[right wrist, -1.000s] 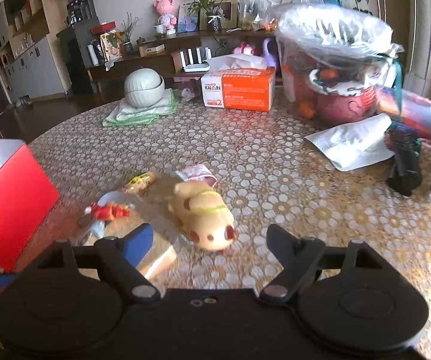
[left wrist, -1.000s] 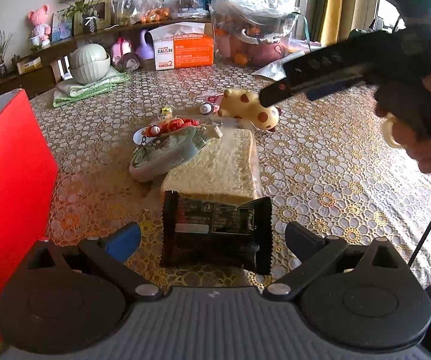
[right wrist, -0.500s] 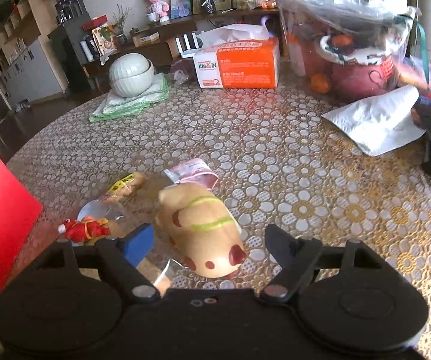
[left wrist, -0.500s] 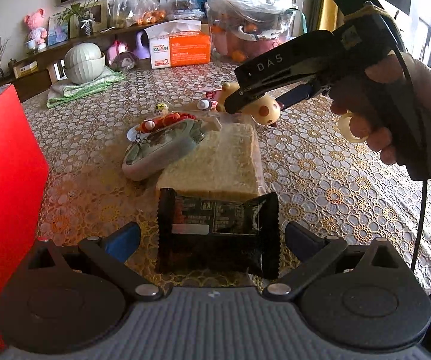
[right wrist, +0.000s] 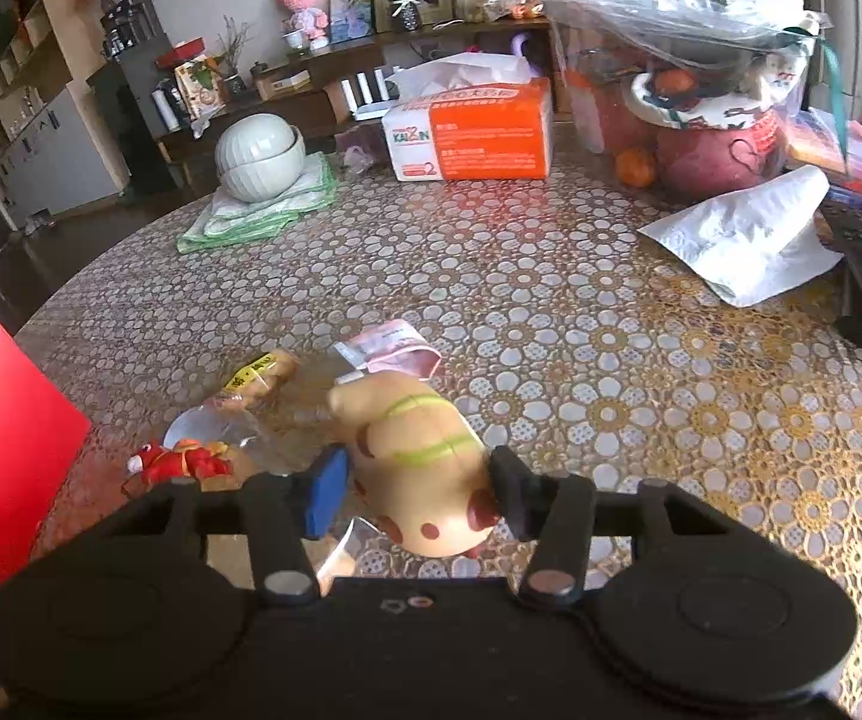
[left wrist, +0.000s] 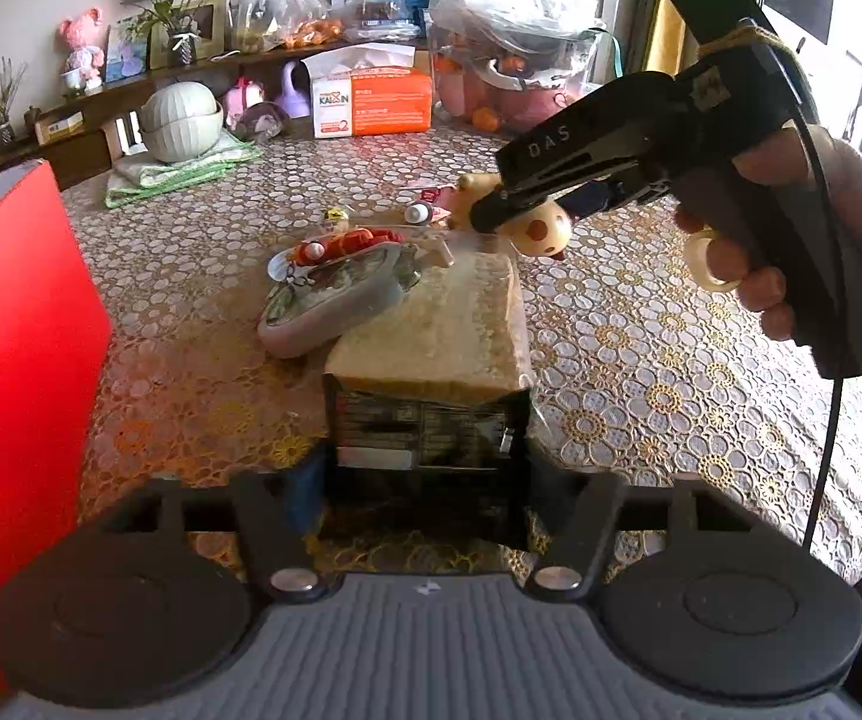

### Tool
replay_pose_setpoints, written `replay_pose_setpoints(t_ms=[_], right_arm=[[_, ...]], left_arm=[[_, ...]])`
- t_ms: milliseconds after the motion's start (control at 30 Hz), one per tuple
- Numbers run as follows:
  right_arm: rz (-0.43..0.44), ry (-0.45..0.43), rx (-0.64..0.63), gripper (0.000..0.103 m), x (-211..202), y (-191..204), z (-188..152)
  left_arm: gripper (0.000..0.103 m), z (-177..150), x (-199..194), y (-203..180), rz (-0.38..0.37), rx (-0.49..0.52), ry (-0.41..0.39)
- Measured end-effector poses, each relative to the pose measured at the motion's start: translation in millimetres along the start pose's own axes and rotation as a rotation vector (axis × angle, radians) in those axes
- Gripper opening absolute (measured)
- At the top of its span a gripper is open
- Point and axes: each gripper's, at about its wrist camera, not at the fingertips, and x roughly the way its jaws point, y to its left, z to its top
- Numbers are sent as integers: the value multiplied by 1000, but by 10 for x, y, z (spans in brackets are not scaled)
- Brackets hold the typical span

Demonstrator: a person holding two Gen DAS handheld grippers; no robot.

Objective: Organize objects
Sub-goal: 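Grasp the black snack packet with the left tool while the right tool grasps the yellow spotted toy, then lift the packet and yellow toy and carry them toward the red box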

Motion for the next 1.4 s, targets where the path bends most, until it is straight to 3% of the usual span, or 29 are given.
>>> replay_pose_setpoints(t_ms=[433, 867, 1400], right_arm=[[-63, -40, 15, 47, -777, 210, -324], [11, -74, -22, 47, -1562, 719, -544], [104, -64, -140, 47, -1848, 1569, -638]], left_arm=[[57, -42, -363, -27, 3, -6, -30], [57, -2, -1041, 76, 2, -56, -90], [58, -25, -1709, 556, 67, -82, -146]])
